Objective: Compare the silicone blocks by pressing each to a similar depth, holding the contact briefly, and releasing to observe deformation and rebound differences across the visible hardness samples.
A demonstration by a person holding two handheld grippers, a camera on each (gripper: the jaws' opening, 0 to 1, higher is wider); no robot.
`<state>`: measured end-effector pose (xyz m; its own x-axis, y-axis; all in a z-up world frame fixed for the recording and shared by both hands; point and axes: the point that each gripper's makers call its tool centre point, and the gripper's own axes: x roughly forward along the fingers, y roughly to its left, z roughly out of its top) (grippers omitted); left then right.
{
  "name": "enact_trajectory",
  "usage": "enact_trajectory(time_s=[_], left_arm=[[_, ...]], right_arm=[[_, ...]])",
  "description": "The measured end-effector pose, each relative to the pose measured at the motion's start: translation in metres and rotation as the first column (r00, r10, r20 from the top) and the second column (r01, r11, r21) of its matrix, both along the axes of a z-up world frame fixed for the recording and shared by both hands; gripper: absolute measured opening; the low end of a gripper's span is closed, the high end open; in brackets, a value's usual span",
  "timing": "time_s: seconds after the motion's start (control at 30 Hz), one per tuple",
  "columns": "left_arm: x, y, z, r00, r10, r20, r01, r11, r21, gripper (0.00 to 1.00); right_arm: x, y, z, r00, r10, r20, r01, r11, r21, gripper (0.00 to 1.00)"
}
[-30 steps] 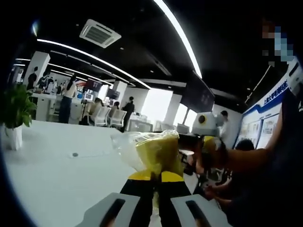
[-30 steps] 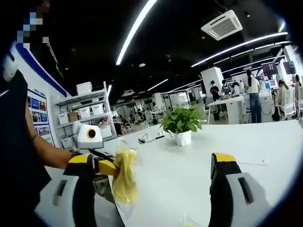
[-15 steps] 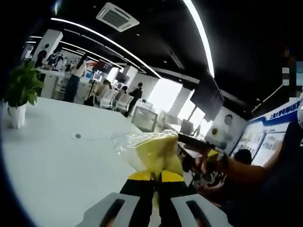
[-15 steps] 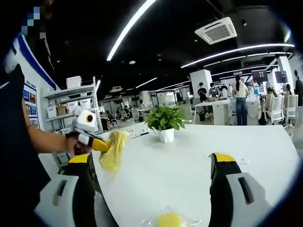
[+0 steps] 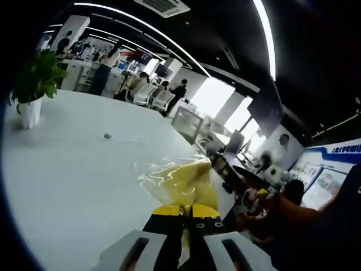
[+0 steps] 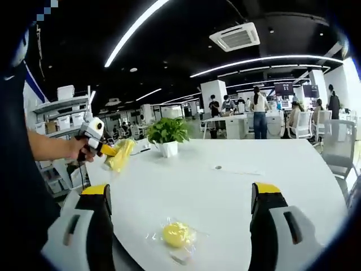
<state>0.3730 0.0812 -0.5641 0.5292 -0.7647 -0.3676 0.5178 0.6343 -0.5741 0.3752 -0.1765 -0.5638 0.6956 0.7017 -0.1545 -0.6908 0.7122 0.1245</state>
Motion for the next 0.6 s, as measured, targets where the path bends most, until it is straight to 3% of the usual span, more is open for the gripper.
enact_trajectory(time_s=[0.13, 0.23, 0.27, 0.57, 0.6], left_arm=[[0.001, 0.002, -0.01, 0.999, -0.008, -0.038, 0.008, 1.0, 0.002, 0.0], [0.004, 0.004, -0.021, 0.997, -0.01, -0.075, 0.01, 1.0, -0.003, 0.0], [0.005, 0.004, -0.024, 0.996, -0.009, -0.087, 0.009, 1.0, -0.005, 0.0], [0.01, 0.005, -0.055, 0.988, 0.0, -0.157, -0.002, 1.0, -0.013, 0.0], [0.01, 0.005, -0.058, 0.987, -0.004, -0.162, 0.002, 1.0, -0.015, 0.0]], right_arm=[[-0.003, -0.022, -0.016, 0.998, -0.061, -0.011, 0.06, 0.996, -0.058, 0.97], [-0.005, -0.036, -0.024, 0.996, -0.083, 0.043, 0.089, 0.986, -0.143, 0.97], [-0.006, -0.042, -0.032, 0.995, -0.092, 0.034, 0.097, 0.978, -0.184, 0.97], [-0.016, -0.06, -0.056, 0.992, -0.126, -0.029, 0.118, 0.976, -0.18, 0.97], [-0.018, -0.063, -0.063, 0.988, -0.139, -0.068, 0.124, 0.973, -0.193, 0.97]])
